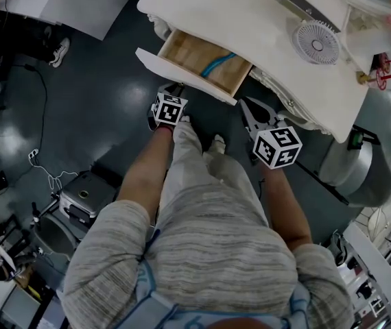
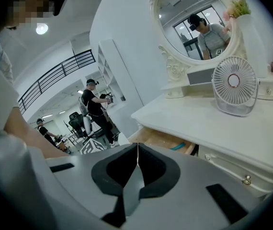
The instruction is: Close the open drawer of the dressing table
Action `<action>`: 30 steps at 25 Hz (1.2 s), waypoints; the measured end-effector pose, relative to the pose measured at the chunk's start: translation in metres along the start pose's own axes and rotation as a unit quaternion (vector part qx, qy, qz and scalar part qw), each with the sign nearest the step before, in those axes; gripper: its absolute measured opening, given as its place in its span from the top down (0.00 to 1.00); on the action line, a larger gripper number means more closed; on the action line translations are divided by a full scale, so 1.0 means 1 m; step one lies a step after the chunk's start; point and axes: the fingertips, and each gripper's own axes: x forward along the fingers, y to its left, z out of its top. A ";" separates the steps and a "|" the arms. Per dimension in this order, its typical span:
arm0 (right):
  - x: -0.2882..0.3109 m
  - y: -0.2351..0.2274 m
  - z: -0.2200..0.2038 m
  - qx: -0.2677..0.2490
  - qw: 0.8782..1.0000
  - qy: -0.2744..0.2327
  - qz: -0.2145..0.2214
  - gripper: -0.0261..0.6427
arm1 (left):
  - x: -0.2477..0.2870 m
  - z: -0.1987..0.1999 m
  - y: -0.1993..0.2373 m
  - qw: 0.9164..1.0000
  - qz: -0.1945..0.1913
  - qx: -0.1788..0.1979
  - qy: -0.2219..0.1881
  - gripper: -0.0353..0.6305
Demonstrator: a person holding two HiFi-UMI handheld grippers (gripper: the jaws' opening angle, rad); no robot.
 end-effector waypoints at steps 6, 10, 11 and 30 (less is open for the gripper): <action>0.000 -0.007 -0.002 0.008 1.000 -0.003 -0.012 0.94 | 0.011 0.016 0.001 1.000 -0.006 0.011 -0.004 0.78; -0.001 -0.012 -0.003 0.014 1.000 -0.006 -0.021 0.94 | 0.018 0.028 0.001 1.000 -0.011 0.011 -0.006 0.78; -0.001 -0.013 -0.003 0.016 1.000 -0.007 -0.023 0.94 | 0.020 0.031 0.002 1.000 -0.012 0.011 -0.006 0.78; 0.008 -0.043 -0.001 0.047 0.997 -0.021 -0.056 0.94 | 0.067 0.102 0.004 0.998 -0.032 0.044 -0.018 0.78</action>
